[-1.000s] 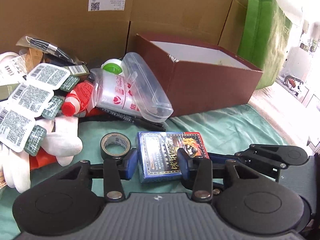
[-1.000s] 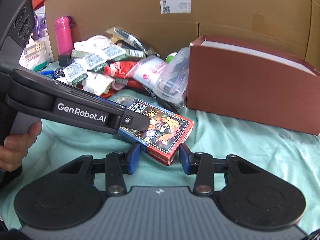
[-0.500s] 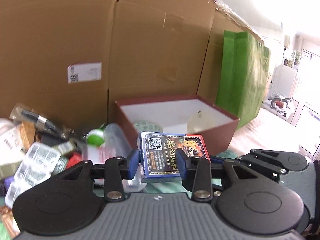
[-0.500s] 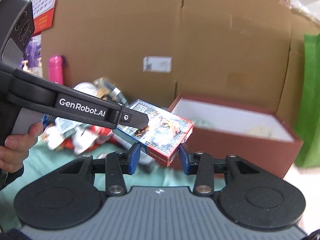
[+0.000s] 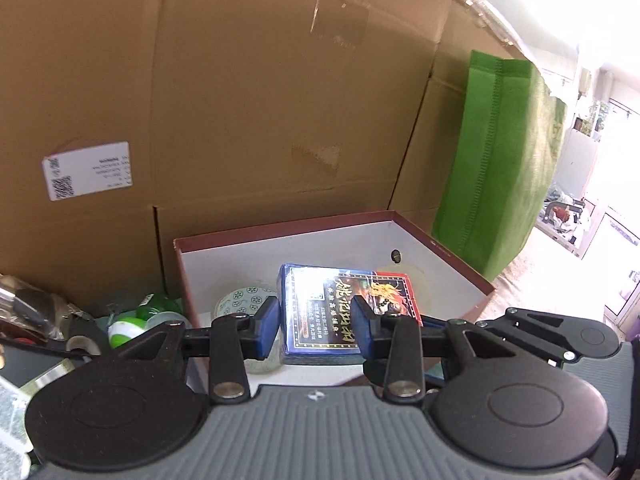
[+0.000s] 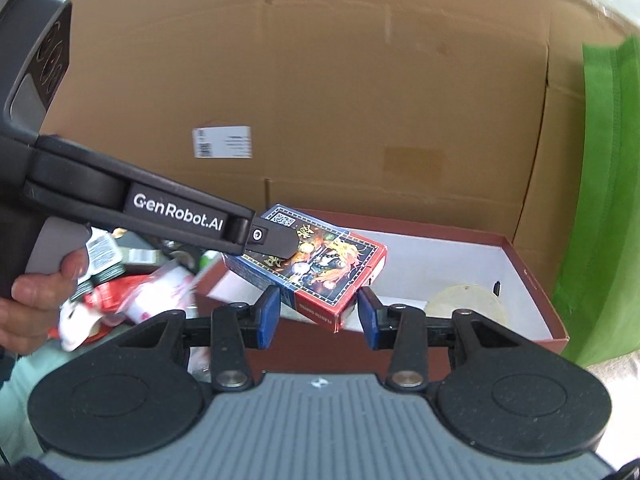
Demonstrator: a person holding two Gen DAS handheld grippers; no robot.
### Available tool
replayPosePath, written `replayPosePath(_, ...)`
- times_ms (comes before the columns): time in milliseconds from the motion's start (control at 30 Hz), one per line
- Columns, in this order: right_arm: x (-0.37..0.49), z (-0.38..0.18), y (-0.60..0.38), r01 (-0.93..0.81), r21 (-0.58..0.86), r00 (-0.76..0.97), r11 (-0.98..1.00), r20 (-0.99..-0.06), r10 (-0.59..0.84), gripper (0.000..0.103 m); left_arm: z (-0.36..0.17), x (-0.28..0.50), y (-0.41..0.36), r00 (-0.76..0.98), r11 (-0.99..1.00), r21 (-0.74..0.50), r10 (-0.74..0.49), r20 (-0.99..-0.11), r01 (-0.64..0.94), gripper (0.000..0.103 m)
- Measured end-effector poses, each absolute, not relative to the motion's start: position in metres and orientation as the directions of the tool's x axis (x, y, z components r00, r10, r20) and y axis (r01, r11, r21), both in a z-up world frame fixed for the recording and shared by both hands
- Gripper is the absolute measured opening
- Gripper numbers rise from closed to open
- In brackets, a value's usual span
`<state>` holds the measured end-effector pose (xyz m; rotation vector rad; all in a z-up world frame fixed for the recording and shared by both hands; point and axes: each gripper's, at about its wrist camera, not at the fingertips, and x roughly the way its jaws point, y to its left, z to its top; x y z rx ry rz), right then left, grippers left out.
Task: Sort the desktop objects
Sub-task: 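Lift the card box and carry it with the right gripper into the shoebox, then lower the card box into the shoebox and open the right gripper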
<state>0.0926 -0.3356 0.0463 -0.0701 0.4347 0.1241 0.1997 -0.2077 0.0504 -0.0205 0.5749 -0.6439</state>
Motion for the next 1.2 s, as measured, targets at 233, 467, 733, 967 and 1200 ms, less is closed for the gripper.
replayPosePath(233, 0.128, 0.034, -0.356, -0.146, -0.075, 0.858, 0.986, -0.505, 0.089, 0.041, 0.034, 0.227, -0.234, 0.616, 0.815, -0.215, -0.554, -0.560, 0.538, 0.040)
replayPosePath(467, 0.156, 0.025, -0.382, -0.155, 0.005, 0.813, 0.988, -0.567, 0.131, 0.041, 0.024, 0.243, -0.253, 0.598, 0.816, -0.209, -0.545, -0.588, 0.539, 0.040)
replayPosePath(733, 0.181, 0.020, -0.409, -0.142, 0.146, 0.746, 0.979, -0.634, 0.203, 0.042, 0.007, 0.261, -0.263, 0.549, 0.825, -0.232, -0.525, -0.650, 0.515, 0.037)
replayPosePath(967, 0.186, 0.019, -0.411, -0.120, 0.090, 0.763, 0.989, -0.629, 0.150, 0.045, 0.000, 0.262, -0.262, 0.530, 0.802, -0.264, -0.562, -0.635, 0.536, 0.044)
replayPosePath(1200, 0.180, 0.025, -0.407, -0.104, 0.012, 0.796, 0.994, -0.598, 0.091, 0.073, 0.006, 0.258, -0.244, 0.560, 0.761, -0.377, -0.646, -0.519, 0.528, 0.092)
